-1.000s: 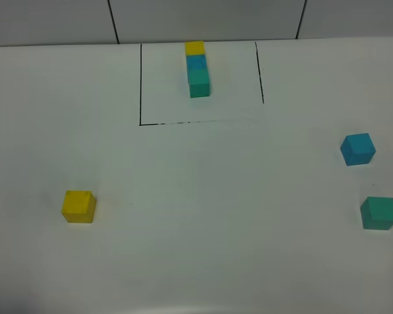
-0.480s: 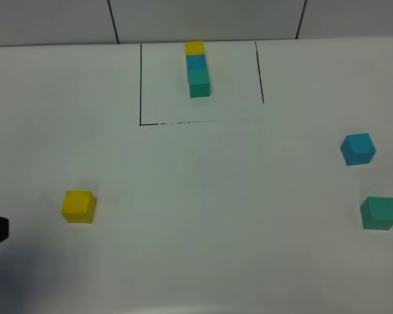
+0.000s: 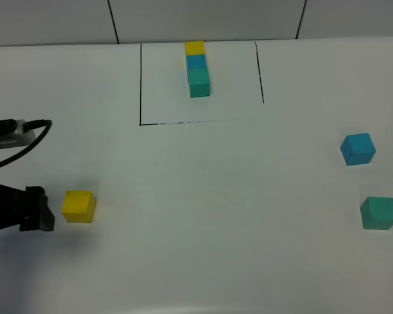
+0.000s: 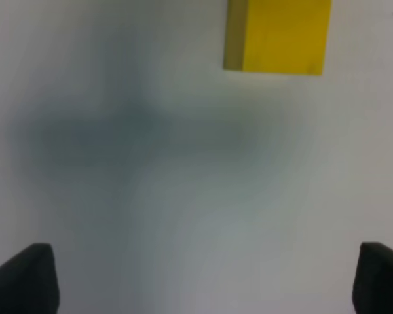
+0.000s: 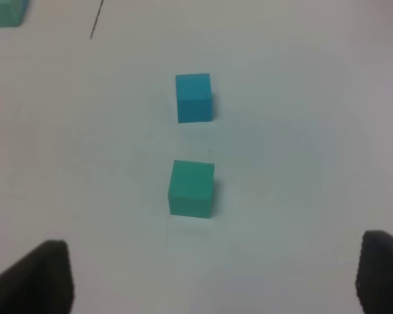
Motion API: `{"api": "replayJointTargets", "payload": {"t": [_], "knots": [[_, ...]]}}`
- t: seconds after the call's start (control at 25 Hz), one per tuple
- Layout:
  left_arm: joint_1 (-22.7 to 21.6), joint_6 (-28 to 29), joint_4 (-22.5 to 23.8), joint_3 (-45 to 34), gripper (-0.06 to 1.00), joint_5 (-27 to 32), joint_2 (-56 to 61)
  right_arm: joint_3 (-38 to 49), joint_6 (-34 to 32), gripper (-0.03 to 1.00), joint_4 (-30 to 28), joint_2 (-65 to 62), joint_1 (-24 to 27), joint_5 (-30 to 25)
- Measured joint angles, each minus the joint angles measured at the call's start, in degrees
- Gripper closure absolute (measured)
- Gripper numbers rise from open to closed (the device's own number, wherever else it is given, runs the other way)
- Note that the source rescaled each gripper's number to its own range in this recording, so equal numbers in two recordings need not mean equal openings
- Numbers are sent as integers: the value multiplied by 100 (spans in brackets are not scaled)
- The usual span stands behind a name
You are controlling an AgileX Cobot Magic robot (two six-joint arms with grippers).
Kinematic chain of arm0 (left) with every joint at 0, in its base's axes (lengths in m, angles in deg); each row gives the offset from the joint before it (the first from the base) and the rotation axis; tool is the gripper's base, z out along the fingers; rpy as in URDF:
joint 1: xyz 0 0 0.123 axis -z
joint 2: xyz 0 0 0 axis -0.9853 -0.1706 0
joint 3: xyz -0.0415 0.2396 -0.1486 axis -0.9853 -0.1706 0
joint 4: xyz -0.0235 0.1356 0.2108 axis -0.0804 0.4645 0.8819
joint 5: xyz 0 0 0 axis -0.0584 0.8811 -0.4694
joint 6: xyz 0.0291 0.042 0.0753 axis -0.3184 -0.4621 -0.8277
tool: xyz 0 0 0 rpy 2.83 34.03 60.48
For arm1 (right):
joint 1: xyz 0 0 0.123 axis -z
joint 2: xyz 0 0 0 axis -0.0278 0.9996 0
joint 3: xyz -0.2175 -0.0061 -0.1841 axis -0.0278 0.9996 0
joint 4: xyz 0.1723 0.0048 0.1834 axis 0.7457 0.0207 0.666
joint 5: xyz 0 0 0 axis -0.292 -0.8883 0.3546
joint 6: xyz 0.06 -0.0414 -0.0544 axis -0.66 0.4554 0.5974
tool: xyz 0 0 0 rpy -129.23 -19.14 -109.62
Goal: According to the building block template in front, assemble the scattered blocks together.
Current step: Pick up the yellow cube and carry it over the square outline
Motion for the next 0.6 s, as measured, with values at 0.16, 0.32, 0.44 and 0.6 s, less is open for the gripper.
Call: {"api": "replayJointTargets", "payload": {"t": [0.16, 0.32, 0.44, 0.6], "knots": [[405, 201, 43, 59, 6, -413, -493, 0, 0, 16, 0, 0, 0, 0], [592, 635, 377, 382, 6, -470, -995, 0, 0, 16, 0, 0, 0, 0], [710, 841, 566, 683, 6, -444, -1335, 0, 0, 16, 2, 0, 0, 0], [949, 915, 599, 1043, 6, -433, -1757, 0, 0, 16, 7, 0, 0, 0]]}}
